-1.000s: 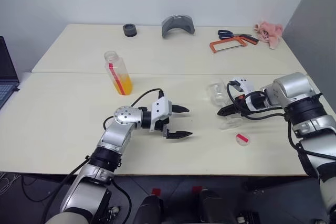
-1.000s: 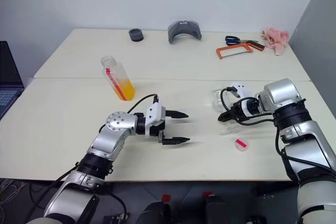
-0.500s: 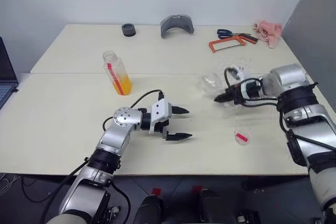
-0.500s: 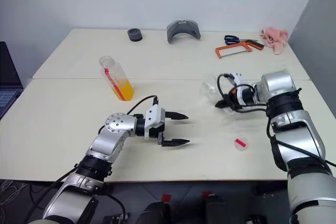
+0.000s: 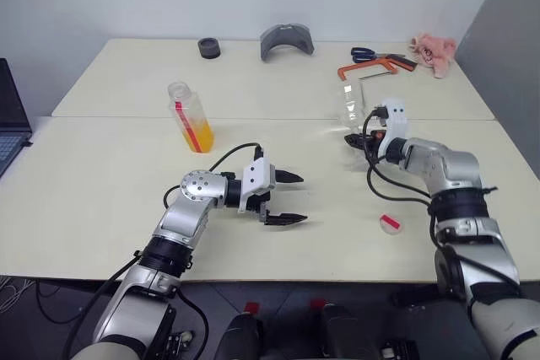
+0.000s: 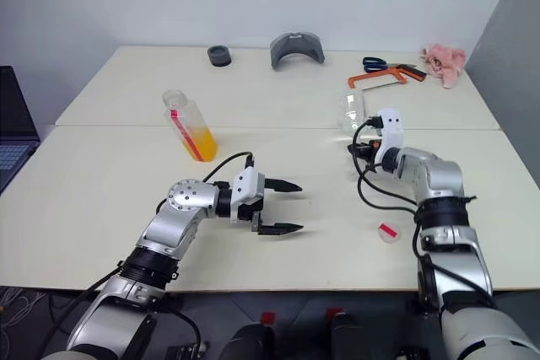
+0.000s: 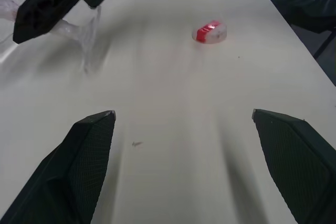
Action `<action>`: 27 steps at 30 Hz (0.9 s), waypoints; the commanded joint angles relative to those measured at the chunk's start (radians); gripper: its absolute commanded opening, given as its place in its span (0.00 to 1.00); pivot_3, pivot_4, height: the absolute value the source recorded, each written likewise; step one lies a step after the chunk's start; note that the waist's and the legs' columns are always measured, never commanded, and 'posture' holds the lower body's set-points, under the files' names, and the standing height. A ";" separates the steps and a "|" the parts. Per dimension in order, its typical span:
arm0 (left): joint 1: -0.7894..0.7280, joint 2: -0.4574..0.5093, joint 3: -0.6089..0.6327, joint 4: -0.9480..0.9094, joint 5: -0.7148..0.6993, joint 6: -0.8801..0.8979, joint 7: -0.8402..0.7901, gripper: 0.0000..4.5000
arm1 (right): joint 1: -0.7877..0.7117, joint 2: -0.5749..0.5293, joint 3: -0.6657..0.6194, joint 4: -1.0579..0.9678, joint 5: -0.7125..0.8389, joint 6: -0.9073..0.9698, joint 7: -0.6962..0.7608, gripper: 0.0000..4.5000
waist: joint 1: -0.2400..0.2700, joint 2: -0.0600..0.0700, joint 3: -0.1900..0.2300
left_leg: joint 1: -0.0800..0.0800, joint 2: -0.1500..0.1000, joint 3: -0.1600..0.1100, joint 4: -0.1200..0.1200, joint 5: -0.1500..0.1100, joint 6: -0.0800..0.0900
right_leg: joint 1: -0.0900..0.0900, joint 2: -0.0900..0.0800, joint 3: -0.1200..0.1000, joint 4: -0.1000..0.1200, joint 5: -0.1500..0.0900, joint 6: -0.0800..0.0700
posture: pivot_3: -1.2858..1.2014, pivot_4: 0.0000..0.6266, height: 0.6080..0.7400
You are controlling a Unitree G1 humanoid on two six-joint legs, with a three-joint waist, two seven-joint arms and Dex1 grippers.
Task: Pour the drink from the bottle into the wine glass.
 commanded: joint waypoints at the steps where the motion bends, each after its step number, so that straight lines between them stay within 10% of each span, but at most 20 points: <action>1: -0.017 0.003 -0.005 -0.017 -0.007 -0.006 -0.013 1.00 | 0.114 -0.003 0.013 -0.131 0.007 0.043 -0.014 0.04 | 0.001 0.000 0.000 | 0.000 0.000 0.000 0.000 0.000 0.000 | 0.000 0.000 0.000 0.000 0.000 0.000 | 0.52 0.24 1.00; 9: -0.031 0.003 -0.003 0.000 -0.004 -0.012 -0.024 1.00 | 0.188 -0.005 -0.008 -0.267 0.047 0.131 -0.031 0.04 | 0.006 0.000 -0.001 | 0.001 -0.001 0.000 0.000 0.000 0.000 | 0.003 0.000 -0.001 -0.003 0.000 0.000 | 0.52 0.24 1.00; 16: -0.046 -0.001 -0.005 0.015 -0.006 -0.017 -0.033 1.00 | -0.004 -0.027 -0.121 -0.316 0.266 0.825 -0.059 0.04 | 0.003 0.001 0.000 | 0.001 0.000 -0.001 -0.001 0.000 0.000 | 0.002 0.001 0.000 -0.003 0.000 0.000 | 0.52 0.24 1.00; 25: -0.040 -0.008 -0.010 0.013 -0.004 -0.023 -0.033 1.00 | -0.034 -0.069 -0.096 -0.255 0.339 0.865 -0.153 0.04 | 0.002 0.001 0.000 | 0.000 -0.001 0.000 -0.001 0.000 0.000 | 0.002 0.001 0.000 -0.003 0.000 0.000 | 0.52 0.24 1.00; 27: -0.035 -0.007 -0.009 0.012 -0.004 -0.025 -0.032 1.00 | -0.026 -0.074 -0.087 -0.254 0.341 0.865 -0.158 0.20 | 0.002 0.001 0.000 | 0.000 -0.001 0.000 -0.001 0.000 0.000 | 0.002 0.001 0.000 -0.003 0.000 0.000 | 0.52 0.24 1.00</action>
